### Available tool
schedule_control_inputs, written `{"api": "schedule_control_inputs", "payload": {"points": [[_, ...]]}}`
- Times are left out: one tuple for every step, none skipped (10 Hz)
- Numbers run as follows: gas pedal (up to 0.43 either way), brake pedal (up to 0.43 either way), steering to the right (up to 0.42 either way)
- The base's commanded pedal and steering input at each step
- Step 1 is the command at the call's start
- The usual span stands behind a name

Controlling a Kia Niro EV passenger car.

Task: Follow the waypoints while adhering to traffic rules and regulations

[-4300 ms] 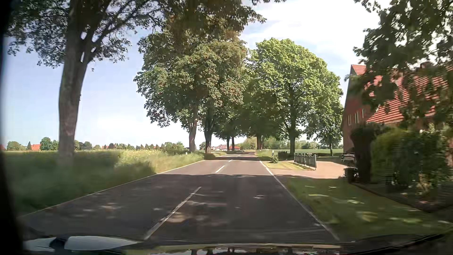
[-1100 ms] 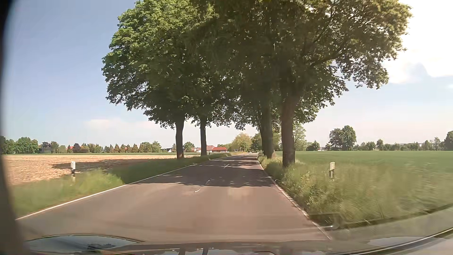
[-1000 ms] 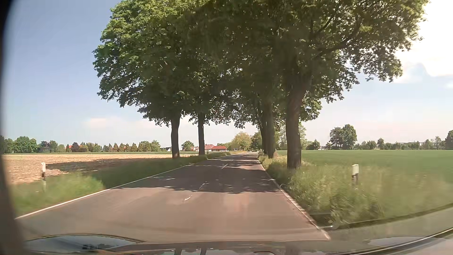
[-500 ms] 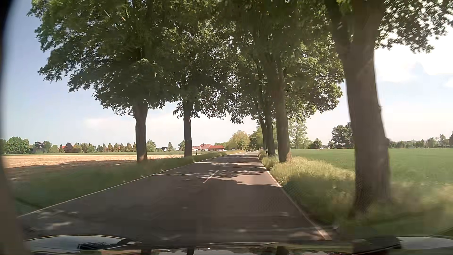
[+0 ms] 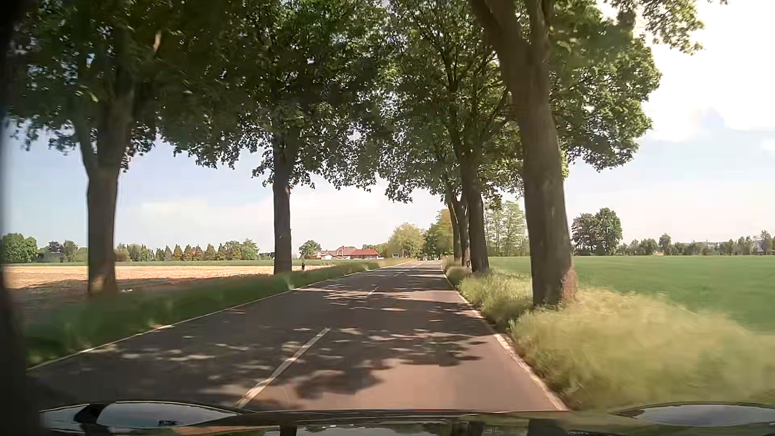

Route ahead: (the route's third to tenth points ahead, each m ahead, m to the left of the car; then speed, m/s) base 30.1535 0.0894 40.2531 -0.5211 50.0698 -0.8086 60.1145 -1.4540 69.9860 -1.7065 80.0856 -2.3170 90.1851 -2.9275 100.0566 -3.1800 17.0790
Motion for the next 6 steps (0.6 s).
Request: {"api": "schedule_control_inputs", "payload": {"points": [[0.189, 0.0, 0.003], [0.189, 0.0, 0.003], [0.177, 0.0, 0.003], [0.169, 0.0, 0.003], [0.13, 0.0, 0.003], [0.118, 0.0, 0.003]]}}
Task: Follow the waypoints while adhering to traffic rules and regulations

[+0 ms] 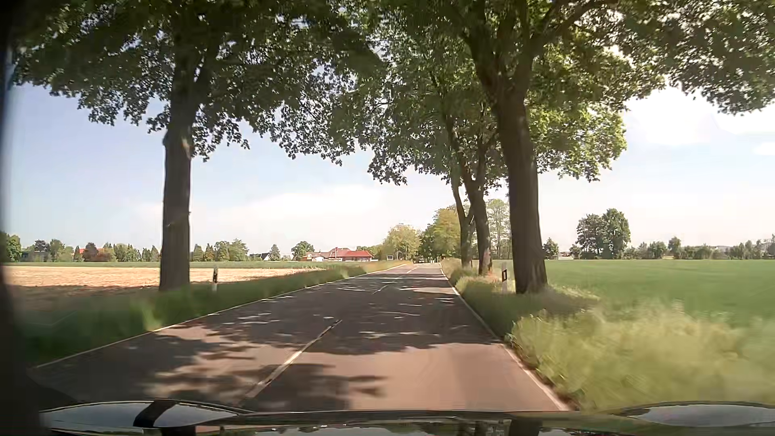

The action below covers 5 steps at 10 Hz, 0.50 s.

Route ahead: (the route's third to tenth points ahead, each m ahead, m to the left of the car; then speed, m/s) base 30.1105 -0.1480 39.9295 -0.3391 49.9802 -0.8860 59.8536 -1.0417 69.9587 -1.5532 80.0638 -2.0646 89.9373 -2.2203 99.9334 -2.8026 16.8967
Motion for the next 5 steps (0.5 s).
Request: {"api": "schedule_control_inputs", "payload": {"points": [[0.098, 0.0, 0.003], [0.098, 0.0, 0.003], [0.087, 0.0, 0.003], [0.087, 0.0, 0.003], [0.087, 0.0, 0.003]]}}
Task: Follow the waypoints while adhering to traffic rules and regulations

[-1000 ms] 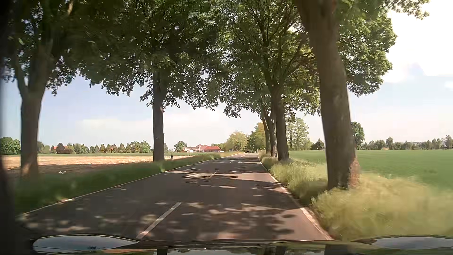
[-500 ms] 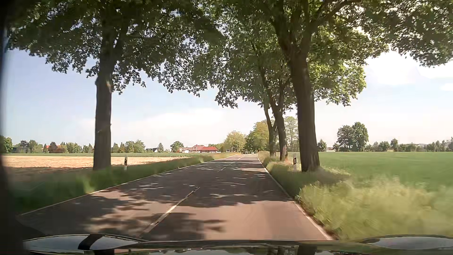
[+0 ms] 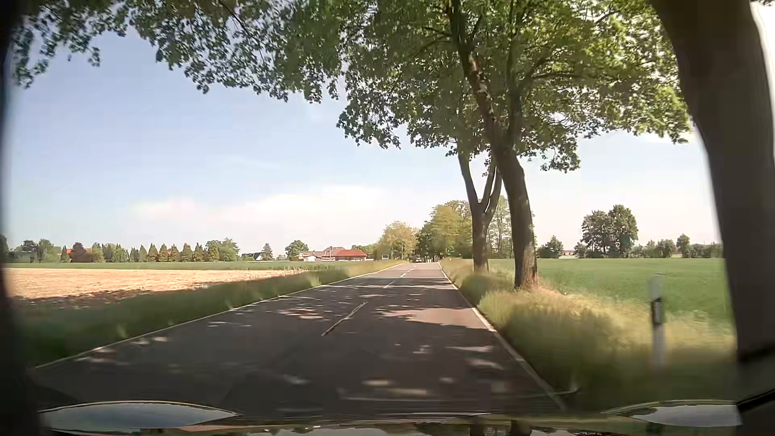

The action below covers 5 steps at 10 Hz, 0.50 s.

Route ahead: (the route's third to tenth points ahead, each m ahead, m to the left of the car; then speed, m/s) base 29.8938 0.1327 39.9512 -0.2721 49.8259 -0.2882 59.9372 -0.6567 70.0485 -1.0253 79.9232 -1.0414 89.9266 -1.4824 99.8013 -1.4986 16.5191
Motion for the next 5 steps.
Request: {"api": "schedule_control_inputs", "payload": {"points": [[0.087, 0.0, 0.003], [0.087, 0.0, 0.003], [0.087, 0.0, 0.003], [0.087, 0.0, 0.003], [0.079, 0.0, 0.003]]}}
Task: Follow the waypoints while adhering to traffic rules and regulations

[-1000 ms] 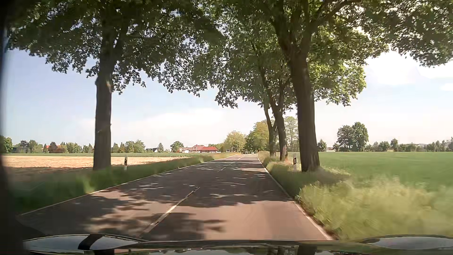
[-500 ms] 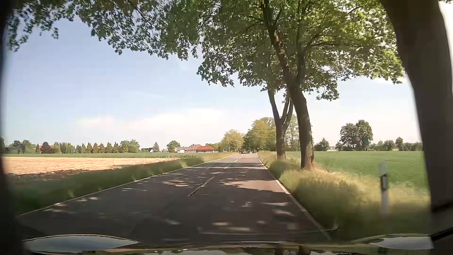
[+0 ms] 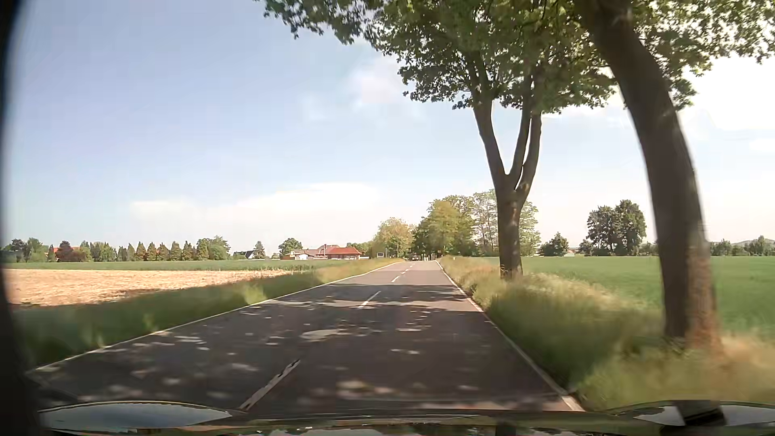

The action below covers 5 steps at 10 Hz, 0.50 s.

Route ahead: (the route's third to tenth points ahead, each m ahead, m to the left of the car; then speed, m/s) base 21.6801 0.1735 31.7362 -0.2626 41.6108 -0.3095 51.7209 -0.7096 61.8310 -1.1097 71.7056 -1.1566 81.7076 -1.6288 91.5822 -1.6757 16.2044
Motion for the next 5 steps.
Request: {"api": "schedule_control_inputs", "payload": {"points": [[0.067, 0.0, 0.003], [0.059, 0.0, 0.003], [0.047, 0.0, 0.003], [0.047, 0.0, 0.003], [0.039, 0.0, 0.004]]}}
